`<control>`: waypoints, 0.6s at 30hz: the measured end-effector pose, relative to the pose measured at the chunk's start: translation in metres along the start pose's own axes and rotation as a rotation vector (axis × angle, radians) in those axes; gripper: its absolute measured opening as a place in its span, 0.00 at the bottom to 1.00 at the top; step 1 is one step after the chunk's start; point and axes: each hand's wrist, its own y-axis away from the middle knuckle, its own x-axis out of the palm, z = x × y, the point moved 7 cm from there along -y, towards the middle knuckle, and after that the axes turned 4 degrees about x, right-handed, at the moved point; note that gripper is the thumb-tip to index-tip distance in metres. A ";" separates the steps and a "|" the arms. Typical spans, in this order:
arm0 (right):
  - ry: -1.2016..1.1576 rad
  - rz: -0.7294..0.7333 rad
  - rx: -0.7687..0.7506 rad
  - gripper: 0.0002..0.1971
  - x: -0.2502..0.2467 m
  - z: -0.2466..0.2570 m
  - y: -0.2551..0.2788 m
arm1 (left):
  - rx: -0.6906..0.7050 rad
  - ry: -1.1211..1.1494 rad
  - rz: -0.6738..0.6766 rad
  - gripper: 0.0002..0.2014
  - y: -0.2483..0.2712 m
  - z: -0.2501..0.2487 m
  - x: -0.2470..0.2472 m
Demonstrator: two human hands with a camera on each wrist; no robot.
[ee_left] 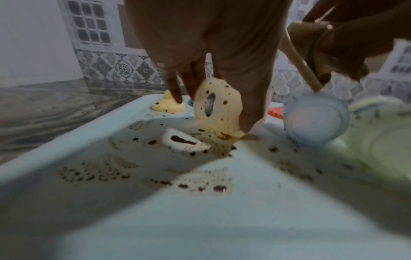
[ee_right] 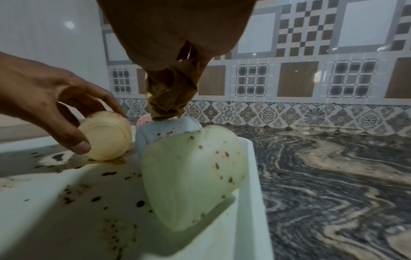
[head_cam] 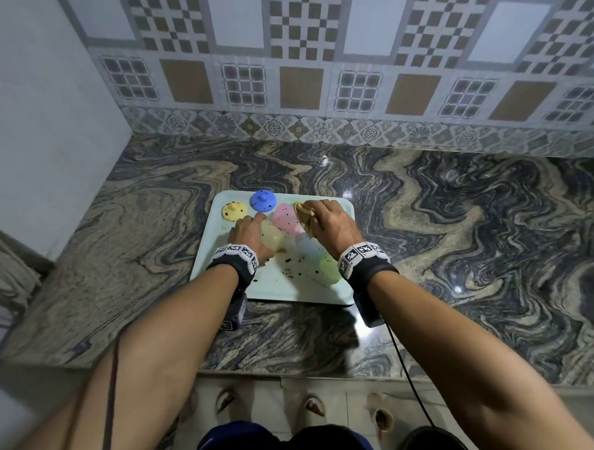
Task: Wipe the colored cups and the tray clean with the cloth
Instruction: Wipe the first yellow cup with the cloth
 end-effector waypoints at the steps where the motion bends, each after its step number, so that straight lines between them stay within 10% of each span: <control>1: -0.003 0.000 -0.014 0.18 0.002 0.004 -0.001 | -0.001 -0.001 0.004 0.42 0.001 0.003 -0.003; 18: -0.165 -0.151 -0.053 0.17 0.009 0.081 -0.009 | 0.229 0.329 -0.152 0.42 0.032 0.047 -0.075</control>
